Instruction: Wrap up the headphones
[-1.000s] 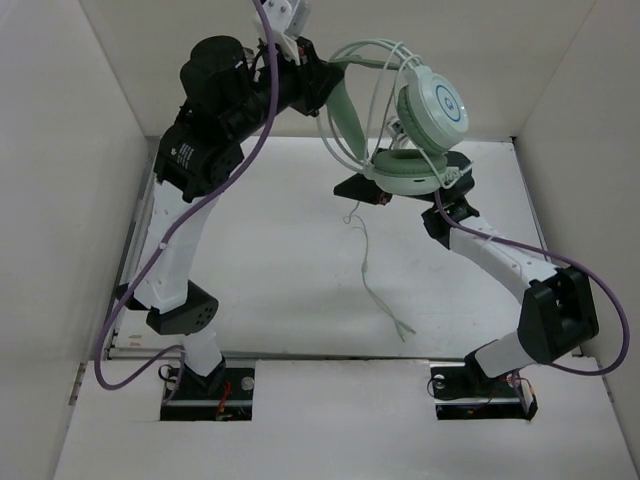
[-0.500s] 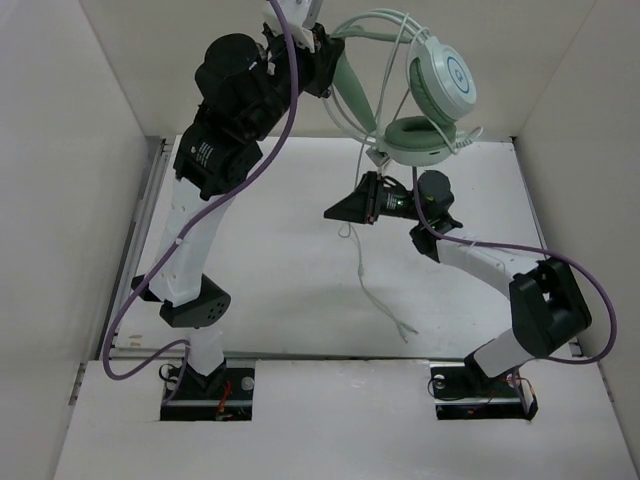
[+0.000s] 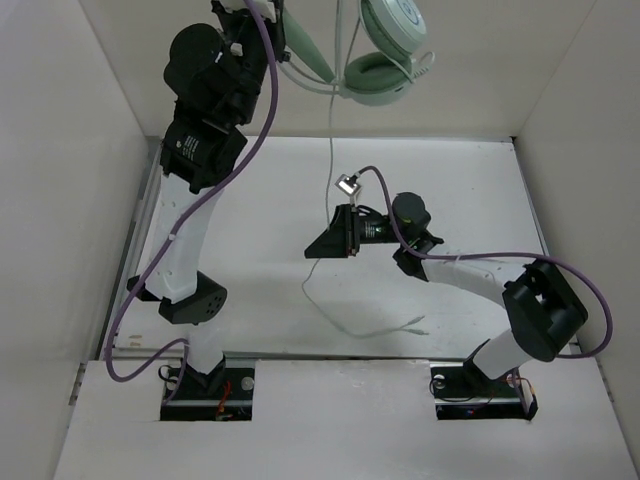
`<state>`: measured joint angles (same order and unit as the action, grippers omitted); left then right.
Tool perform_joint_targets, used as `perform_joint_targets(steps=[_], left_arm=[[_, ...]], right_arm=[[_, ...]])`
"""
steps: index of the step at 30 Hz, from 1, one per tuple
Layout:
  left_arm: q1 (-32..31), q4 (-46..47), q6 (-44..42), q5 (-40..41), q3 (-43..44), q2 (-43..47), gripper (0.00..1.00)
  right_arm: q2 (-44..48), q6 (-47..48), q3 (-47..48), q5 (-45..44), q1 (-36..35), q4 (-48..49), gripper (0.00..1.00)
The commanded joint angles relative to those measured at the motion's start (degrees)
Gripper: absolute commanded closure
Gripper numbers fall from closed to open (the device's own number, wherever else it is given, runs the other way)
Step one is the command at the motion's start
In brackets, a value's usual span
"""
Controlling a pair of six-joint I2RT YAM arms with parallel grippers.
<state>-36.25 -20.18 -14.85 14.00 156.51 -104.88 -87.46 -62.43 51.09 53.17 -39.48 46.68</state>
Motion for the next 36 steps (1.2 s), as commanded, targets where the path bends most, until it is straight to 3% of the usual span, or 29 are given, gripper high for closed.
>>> perform_joint_targets(steps=[1,3,7,14,15,21,26,28,36], left_arm=[[2.1,12.0,-1.8,6.2,2.2,2.1,1.0],[3.3,12.7,-2.7,7.6,0.9,2.4,1.0],[4.1,14.0,-5.9,10.0,-1.3,2.6,1.0],[4.3,20.3,-14.8,13.9,-12.7,4.9,1.0],[4.4,21.3,-16.2,14.5,-15.8,5.7,1.0],[4.3,22.9,-19.0,16.1,-28.3,9.3,1.0],[3.3,23.4,-18.7,16.1,-42.0,13.0,1.0],[2.5,23.1,-17.0,16.7,-43.6,13.2,1.0],[2.8,11.7,-7.7,17.4,-23.9,5.7,1.0]], right_arm=[[1.0,1.5,0.0,0.5,-0.7,2.3,0.55],[1.3,2.6,-0.1,1.0,-1.1,2.2,0.62],[2.8,7.5,1.9,3.6,-1.5,-0.3,1.0],[10.0,27.8,12.8,4.1,2.6,-29.8,1.0],[11.6,34.6,16.5,2.8,4.1,-38.5,1.0],[15.2,60.2,30.2,-7.3,6.6,-64.2,1.0],[15.2,62.6,37.3,-9.0,10.8,-67.3,1.0],[15.1,62.2,37.7,-8.9,10.9,-67.7,1.0],[15.0,61.6,34.2,-8.1,6.9,-67.7,1.0]])
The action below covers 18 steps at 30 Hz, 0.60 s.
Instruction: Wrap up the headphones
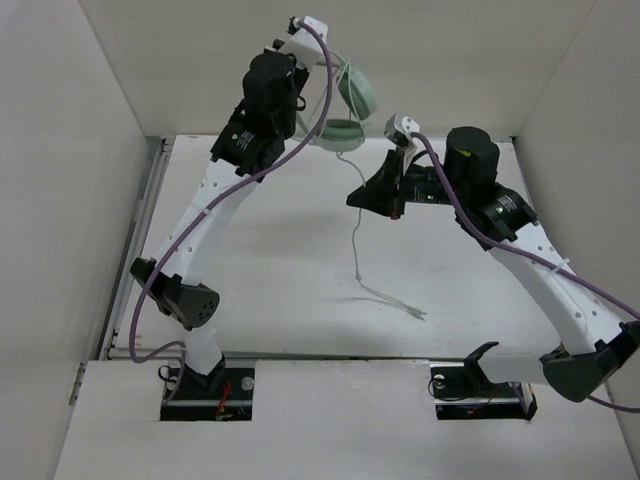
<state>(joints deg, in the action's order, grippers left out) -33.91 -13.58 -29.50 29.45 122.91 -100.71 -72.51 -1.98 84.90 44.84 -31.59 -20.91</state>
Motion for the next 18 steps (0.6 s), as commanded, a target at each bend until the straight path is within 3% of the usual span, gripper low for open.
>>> perform_joint_targets(steps=[1,7,18], left_arm=[[0.5,4.8,7.3,1.9,10.8,1.0,1.0],[-1.1,4.4,9.0,2.6,12.4,-0.5,1.0],[-1.7,1.1,16.5,3.3,10.9,-2.1,1.0]], right_arm=[[-0.2,0.8,0.4,0.5,-1.4,-0.1,1.0],[-2.1,2.6,2.1,-0.5,-6.1,-1.4,1.0],[-9.0,16.5,14.7,-10.5,-15.6,-11.4,1.0]])
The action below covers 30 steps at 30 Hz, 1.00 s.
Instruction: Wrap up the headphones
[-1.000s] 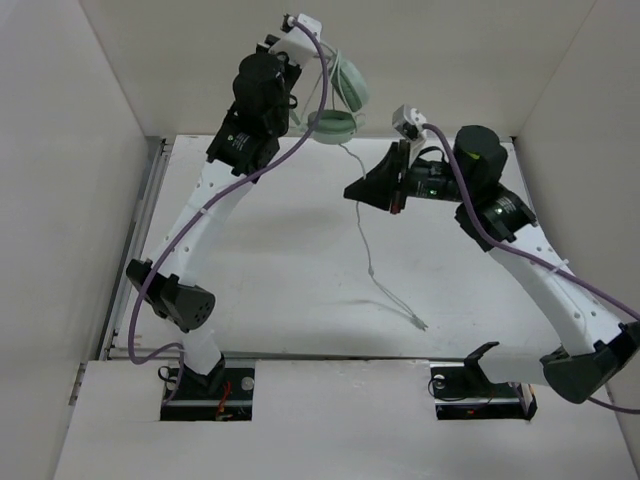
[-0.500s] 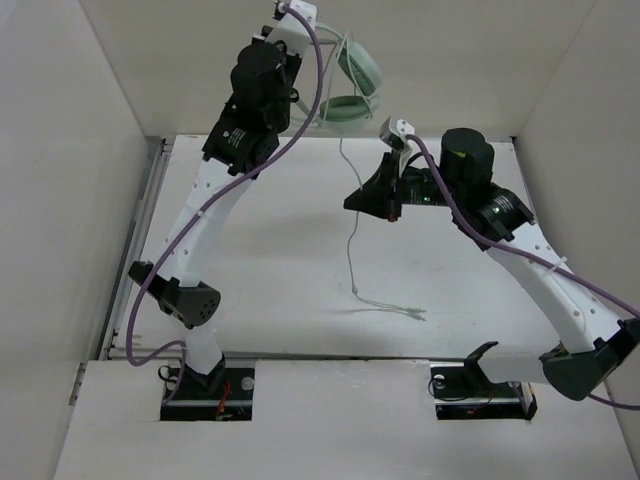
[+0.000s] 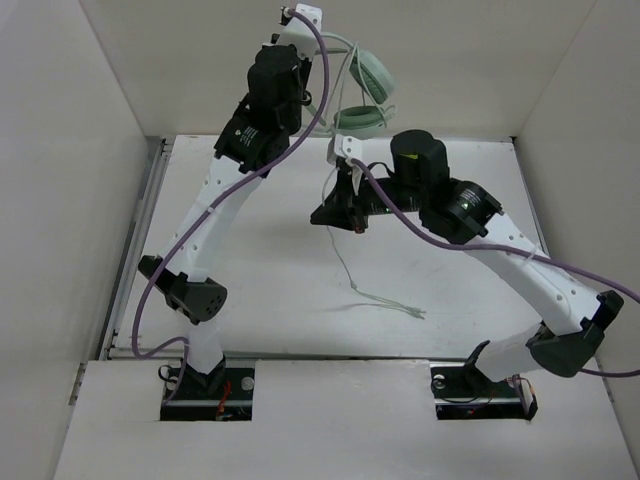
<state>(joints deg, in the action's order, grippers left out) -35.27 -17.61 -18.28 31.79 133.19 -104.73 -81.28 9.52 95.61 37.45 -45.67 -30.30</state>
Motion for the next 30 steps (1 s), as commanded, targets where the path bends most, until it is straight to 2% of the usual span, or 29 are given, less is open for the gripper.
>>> perform_joint_targets(steps=[1,9,16,19,23,30], left_arm=[[-0.4,5.0,5.7,0.7,0.6,1.9,1.0],[-1.8,1.4,8.1,-3.0,-0.5,2.9,1.0],[-2.6,1.6,7.8,-4.6,-16.3,9.0,1.0],[-2.7,1.6,8.2,-5.0,-20.1,10.8,1.0],[-1.4,-0.2,10.8,-6.2,-18.2,10.7,1.0],[0.6,-6.4,18.1,-11.0,-6.1,6.8,1.0]], right_arm=[[-0.6,6.0,4.7,-3.5,-2.0,-2.6,1.0],[-3.1,11.6,11.0,-6.7,-2.1,-5.9,0.99],[-3.4,24.7,19.0,-16.3,-0.9,-11.5,0.98],[-2.8,28.1,19.8,-19.3,0.5,-12.1,0.98],[-1.7,26.9,18.7,-18.5,2.2,-12.4,0.99],[-1.6,23.4,16.2,-15.4,1.9,-12.2,0.99]])
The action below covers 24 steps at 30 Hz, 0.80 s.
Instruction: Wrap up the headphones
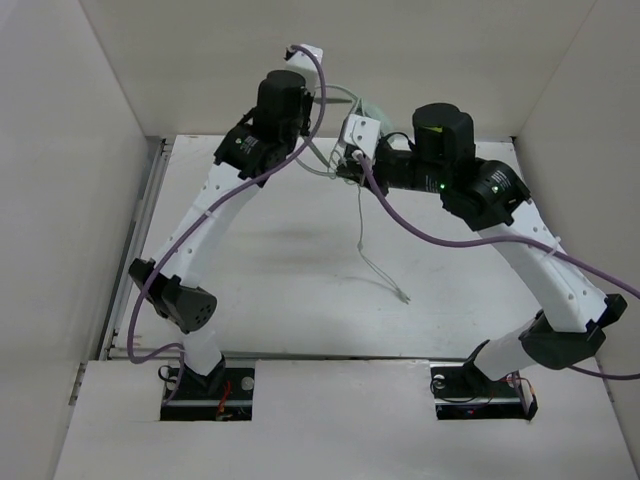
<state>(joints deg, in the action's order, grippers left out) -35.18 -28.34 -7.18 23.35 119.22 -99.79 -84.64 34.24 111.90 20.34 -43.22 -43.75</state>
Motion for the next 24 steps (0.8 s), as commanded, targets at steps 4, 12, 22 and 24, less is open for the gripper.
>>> perform_joint_targets(steps=[4,12,22,24], left_arm=[[0.8,2.9,10.2,-5.4,12.2,0.4,1.0],[1.5,1.7,12.1,-6.8,14.2,-0.8,1.0],[5.0,3.5,11.0,-6.0,1.7,2.4,1.0],[5.0,4.1,10.6,-5.9,-1.2,3.3,1.0]], right_arm=[[0.9,-2.5,-1.4,3.0,-2.7,1.2,0.99],[-1.4,-2.2,-0.6,2.9,-7.3,1.4,0.99],[-3.2,4.4,8.7,-2.8,-6.5,0.7,0.99],[-3.1,5.4,9.6,-3.6,-5.1,0.7,0.99]])
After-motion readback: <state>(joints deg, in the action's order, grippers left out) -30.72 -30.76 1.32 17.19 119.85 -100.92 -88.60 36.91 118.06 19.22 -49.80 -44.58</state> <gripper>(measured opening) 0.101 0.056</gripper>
